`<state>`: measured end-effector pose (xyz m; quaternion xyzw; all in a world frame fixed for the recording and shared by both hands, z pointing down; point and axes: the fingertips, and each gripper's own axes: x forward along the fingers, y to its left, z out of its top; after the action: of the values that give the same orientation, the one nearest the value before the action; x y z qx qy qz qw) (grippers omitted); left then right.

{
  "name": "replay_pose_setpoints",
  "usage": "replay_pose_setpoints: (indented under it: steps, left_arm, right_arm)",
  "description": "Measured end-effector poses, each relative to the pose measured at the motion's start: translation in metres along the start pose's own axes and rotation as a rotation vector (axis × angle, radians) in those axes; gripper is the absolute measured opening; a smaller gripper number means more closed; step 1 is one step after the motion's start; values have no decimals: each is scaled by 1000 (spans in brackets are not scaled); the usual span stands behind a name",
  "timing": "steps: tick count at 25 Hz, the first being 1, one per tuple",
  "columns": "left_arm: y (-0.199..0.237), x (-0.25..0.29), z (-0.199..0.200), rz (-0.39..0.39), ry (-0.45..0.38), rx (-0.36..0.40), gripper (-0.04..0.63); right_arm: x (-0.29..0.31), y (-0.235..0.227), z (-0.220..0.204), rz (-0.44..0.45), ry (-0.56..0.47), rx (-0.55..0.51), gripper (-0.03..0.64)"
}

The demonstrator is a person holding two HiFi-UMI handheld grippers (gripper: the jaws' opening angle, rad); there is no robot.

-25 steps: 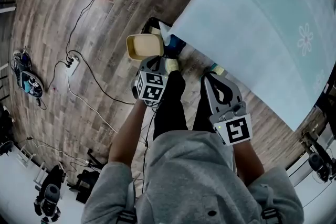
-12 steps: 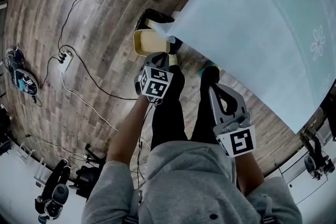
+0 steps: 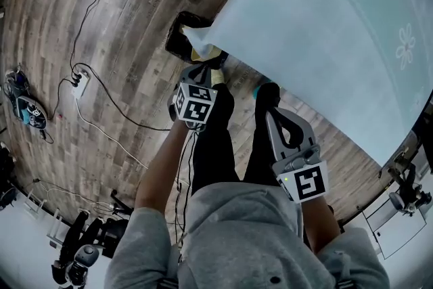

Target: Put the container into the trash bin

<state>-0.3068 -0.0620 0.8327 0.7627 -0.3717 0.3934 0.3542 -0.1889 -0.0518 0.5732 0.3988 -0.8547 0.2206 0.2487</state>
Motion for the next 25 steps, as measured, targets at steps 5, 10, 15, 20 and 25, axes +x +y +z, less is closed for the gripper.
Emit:
replay_pose_setpoints:
  steps: [5, 10, 15, 20, 25]
  left_arm:
    - [-2, -7, -4, 9, -6, 16, 30]
    - [-4, -22, 5, 6, -24, 22, 29]
    - [-21, -59, 34, -10, -79, 6, 29]
    - [-48, -109, 89, -7, -199, 53, 28]
    - [-80, -162, 144, -31, -349, 119, 20]
  right_arm:
    - [-14, 4, -5, -19, -17, -13, 26]
    - [-20, 1, 6, -60, -58, -20, 26]
    - [-39, -1, 33, -100, -98, -40, 26]
    - [-75, -20, 57, -185, -171, -34, 26]
    - [-117, -39, 71, -299, -255, 4, 26]
